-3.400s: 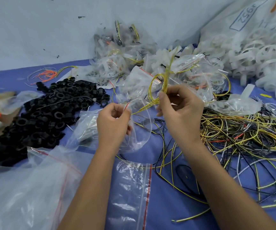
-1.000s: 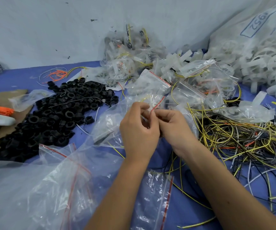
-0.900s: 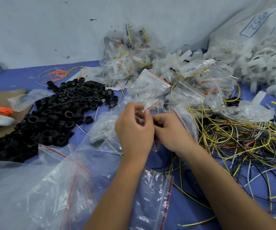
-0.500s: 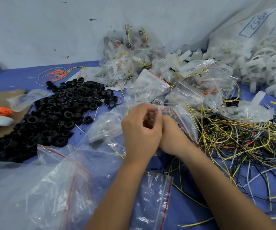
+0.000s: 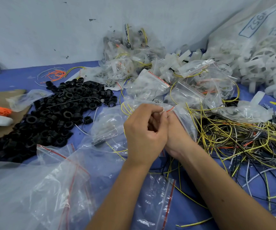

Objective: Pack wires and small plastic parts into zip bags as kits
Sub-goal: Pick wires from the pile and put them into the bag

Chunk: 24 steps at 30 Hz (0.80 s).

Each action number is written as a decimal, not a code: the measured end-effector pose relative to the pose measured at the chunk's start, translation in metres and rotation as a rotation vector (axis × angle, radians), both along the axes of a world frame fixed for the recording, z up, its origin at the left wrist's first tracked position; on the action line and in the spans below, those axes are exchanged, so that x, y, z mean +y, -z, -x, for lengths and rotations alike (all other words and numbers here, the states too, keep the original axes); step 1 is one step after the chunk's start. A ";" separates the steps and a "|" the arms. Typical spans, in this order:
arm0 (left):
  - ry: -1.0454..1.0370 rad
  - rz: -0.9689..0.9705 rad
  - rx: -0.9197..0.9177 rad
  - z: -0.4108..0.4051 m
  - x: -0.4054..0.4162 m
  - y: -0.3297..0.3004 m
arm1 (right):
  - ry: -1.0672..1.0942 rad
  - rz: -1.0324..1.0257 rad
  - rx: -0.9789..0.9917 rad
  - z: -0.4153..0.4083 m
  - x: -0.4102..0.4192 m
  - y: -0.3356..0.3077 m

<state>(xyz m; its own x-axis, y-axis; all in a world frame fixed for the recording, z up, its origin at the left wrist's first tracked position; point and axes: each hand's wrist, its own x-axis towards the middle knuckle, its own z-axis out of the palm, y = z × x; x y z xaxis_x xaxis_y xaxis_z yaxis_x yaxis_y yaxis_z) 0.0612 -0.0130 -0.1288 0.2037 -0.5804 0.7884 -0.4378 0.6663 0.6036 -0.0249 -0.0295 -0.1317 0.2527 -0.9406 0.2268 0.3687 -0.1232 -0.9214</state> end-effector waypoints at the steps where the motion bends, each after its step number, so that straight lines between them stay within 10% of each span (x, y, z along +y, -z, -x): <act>1: 0.000 0.004 0.002 0.000 0.000 0.000 | -0.030 -0.003 -0.003 0.000 0.001 0.000; 7: -0.010 -0.018 0.013 -0.001 0.001 -0.003 | -0.105 -0.042 0.059 -0.001 0.004 -0.001; 12: 0.022 -0.091 0.029 -0.008 -0.002 0.000 | 0.224 0.099 0.521 0.008 -0.007 0.007; 16: 0.001 -0.228 0.087 -0.010 -0.008 0.005 | 0.014 -0.380 0.029 0.005 -0.008 0.000; 20: -0.022 -0.437 0.220 -0.011 -0.015 0.012 | -0.135 -0.533 -0.043 0.004 -0.003 -0.011; 24: -0.091 -0.500 0.218 -0.013 -0.020 0.016 | 0.322 0.053 0.669 -0.003 0.005 -0.007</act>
